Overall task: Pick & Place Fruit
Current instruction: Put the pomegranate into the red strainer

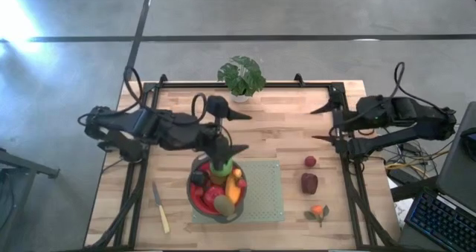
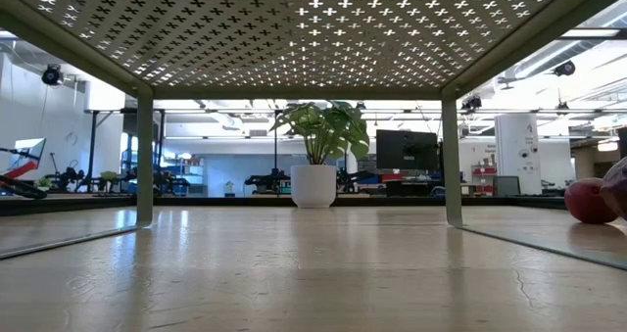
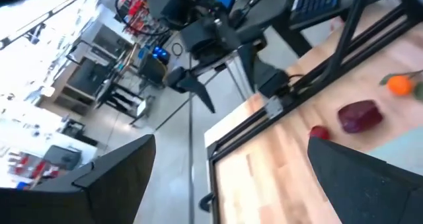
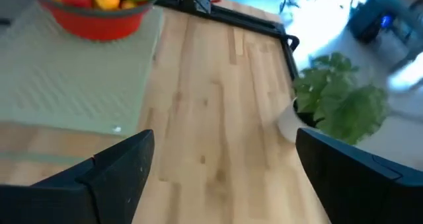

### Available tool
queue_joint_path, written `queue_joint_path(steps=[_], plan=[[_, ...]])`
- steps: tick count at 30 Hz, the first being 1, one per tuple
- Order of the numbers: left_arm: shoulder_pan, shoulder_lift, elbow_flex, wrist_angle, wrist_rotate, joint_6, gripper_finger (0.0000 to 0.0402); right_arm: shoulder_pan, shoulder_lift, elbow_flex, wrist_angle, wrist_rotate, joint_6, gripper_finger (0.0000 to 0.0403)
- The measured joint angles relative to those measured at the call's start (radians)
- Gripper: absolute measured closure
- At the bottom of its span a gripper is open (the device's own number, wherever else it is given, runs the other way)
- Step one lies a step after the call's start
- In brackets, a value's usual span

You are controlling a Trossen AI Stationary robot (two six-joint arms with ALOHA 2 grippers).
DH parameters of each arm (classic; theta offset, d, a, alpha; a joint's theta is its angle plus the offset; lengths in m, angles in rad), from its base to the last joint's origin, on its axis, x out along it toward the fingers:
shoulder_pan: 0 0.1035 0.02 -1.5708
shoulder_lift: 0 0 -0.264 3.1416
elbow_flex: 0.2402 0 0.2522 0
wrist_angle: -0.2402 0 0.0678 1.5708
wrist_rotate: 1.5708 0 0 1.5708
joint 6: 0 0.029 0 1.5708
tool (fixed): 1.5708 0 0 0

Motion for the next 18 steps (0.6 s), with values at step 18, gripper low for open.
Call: queue_joint_path(steps=[18], plan=[[0.271,-0.008,0.191,-0.147,0.16,-0.008,0.0003,0.0,0.061,-0.004,0.011,0.0,-0.112,0.0039]])
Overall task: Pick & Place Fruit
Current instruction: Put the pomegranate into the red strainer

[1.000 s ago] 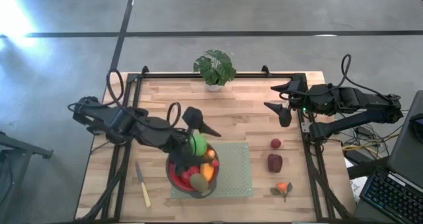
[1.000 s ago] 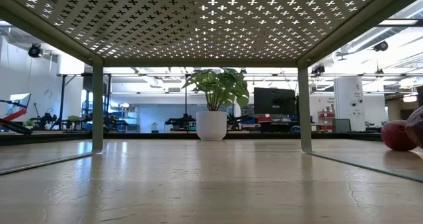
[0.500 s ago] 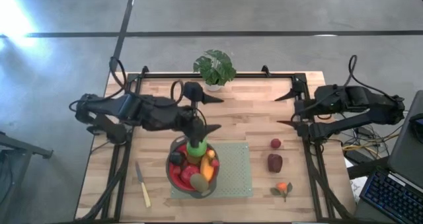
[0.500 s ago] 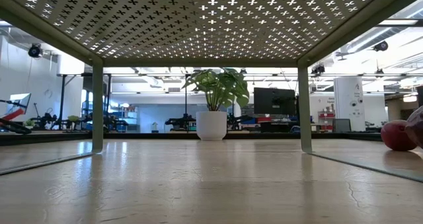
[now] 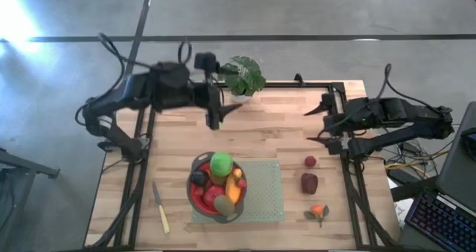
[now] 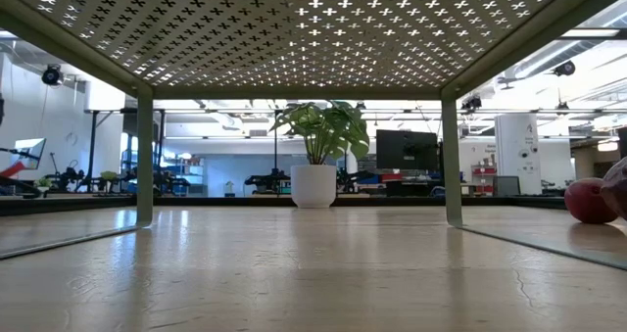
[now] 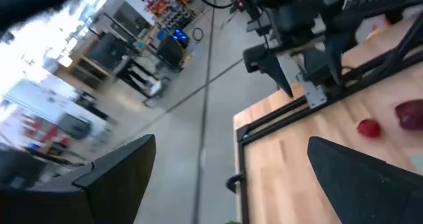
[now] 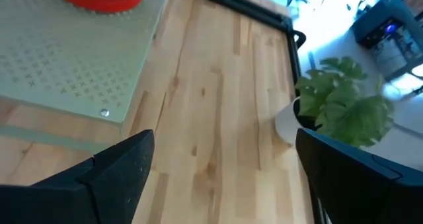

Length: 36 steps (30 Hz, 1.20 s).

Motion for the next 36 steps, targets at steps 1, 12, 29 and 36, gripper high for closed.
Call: queue_joint_path(steps=[1,12,29,36], plan=[[0.026,0.0,0.015,-0.017,0.033,-0.022,0.0003,0.0,0.011,-0.001,0.0,0.0,0.0,0.0039],[0.225,-0.028,0.042,-0.195,0.109,-0.162,0.0003,0.0,0.144,0.035,-0.076,0.104,0.416,0.0039],[0.391,-0.035,0.04,-0.3,0.238,-0.227,0.0003,0.0,0.123,0.039,-0.469,0.124,1.201,0.0039],[0.41,-0.035,0.04,-0.308,0.259,-0.225,0.0003,-0.001,0.139,0.039,-0.396,0.191,1.186,0.0039]])
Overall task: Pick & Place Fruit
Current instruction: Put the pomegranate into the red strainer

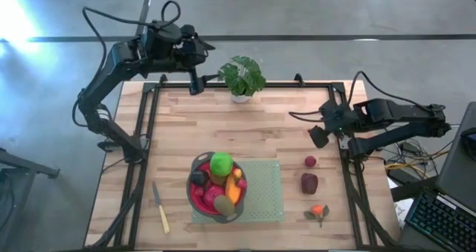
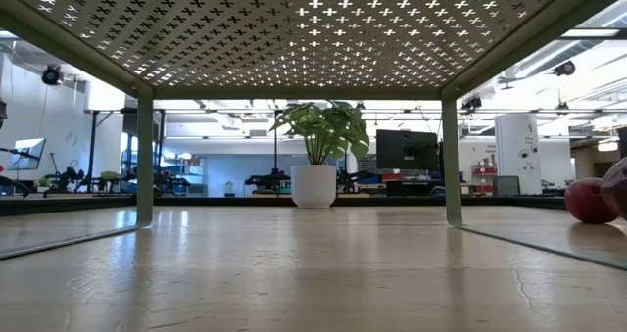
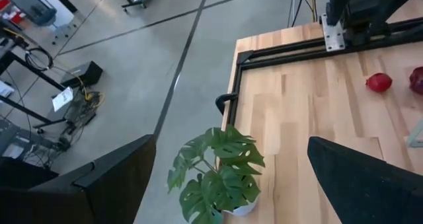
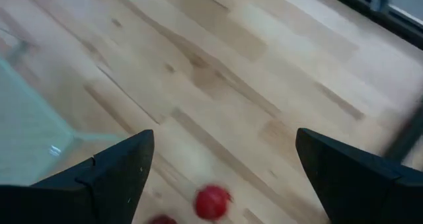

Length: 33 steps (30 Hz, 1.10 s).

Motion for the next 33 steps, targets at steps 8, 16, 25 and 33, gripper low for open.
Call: queue_joint_path(steps=[8,16,25,33], plan=[[0.014,-0.003,0.0,-0.033,0.0,0.027,0.0003,0.001,0.075,-0.033,0.023,-0.104,0.098,0.0039],[0.039,-0.005,0.0,-0.09,-0.002,0.029,0.0003,0.003,0.149,-0.173,0.007,-0.171,0.222,0.0039],[0.04,-0.005,0.0,-0.09,-0.002,0.031,0.0003,0.046,0.171,-0.345,0.137,-0.202,0.372,0.0039],[0.04,-0.005,0.0,-0.09,-0.002,0.031,0.0003,0.094,0.181,-0.502,0.325,-0.24,0.478,0.0039]])
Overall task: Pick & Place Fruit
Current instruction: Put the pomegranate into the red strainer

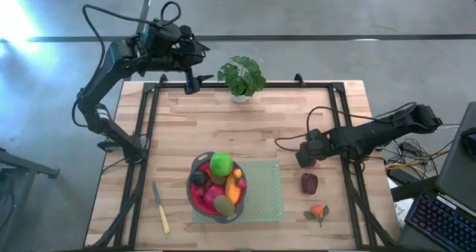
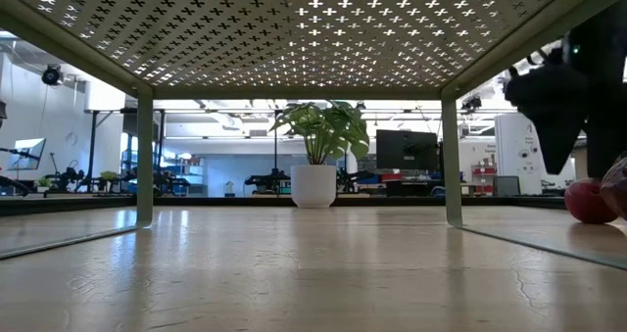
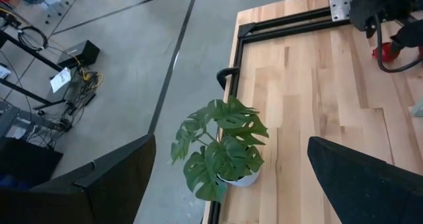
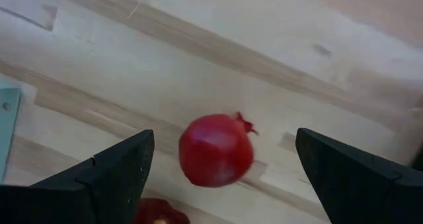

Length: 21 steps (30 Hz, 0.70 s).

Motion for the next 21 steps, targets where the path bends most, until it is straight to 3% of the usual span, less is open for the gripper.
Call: queue_joint_path(steps=[8,15,21], plan=[[0.0,0.0,0.0,0.0,0.0,-0.003,0.0003,0.004,0.068,-0.082,0.15,-0.028,0.022,0.0039],[0.0,0.0,0.0,0.0,0.0,-0.003,0.0003,0.02,0.171,-0.085,0.162,-0.055,0.012,0.0041],[0.0,0.0,0.0,0.001,0.0,-0.004,0.0003,0.025,0.219,-0.058,0.174,-0.056,-0.017,0.0082]])
